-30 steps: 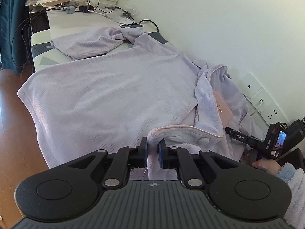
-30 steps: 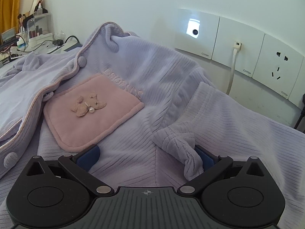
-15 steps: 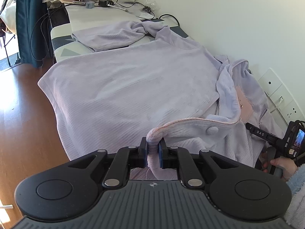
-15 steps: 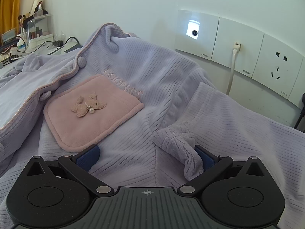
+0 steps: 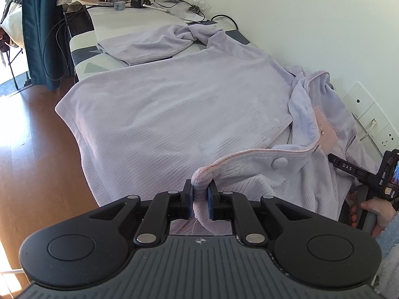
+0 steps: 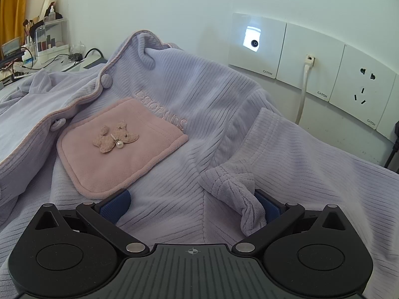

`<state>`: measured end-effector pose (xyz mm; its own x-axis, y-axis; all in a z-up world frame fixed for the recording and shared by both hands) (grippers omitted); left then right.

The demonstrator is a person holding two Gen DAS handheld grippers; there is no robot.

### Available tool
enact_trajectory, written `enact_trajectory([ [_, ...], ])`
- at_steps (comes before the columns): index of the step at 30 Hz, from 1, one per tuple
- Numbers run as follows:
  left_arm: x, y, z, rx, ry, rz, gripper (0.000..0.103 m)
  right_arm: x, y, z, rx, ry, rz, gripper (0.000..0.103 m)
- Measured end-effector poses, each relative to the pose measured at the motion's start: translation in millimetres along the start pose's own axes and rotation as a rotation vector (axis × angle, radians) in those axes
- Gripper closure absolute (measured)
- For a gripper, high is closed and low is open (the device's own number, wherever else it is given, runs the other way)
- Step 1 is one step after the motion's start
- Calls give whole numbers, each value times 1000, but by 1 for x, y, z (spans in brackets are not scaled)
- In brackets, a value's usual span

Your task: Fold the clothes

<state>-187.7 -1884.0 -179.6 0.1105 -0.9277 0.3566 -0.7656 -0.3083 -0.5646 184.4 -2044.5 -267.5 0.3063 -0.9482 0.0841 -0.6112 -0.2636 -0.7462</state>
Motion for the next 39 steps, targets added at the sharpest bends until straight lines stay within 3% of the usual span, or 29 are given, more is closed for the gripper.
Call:
enact_trajectory([
  [6, 0, 1, -17, 59, -16, 45, 93, 0, 0, 0, 0, 0, 0, 1],
  [14, -39, 7, -57, 100, -40, -34, 94, 0, 0, 1, 2, 0, 0, 1],
  [18, -70, 16, -44, 40, -40, -157, 94, 1, 0, 2, 2, 0, 0, 1],
  [30, -75, 10, 6, -7, -102, -23, 94, -3, -6, 0, -2, 32, -25, 1],
  [33, -76, 8, 4, -20, -88, -6, 94, -8, -14, -15, -25, 35, -43, 1],
  [39, -87, 9, -8, -39, -6, -2, 94, -11, -5, -96, 20, -117, 51, 1],
])
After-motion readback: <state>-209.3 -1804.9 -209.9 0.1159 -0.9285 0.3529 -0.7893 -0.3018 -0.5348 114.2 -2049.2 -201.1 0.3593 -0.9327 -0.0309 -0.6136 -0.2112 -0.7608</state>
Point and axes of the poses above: each gripper's, at about its wrist camera, not at the fingertips, and z roughly the way its jaws point, x to its right, y to its underside, the point moved 1 cm from there along z, roughly the way its jaws point, and after that the axes turned 5 degrees about y, right-handed, at the moved point
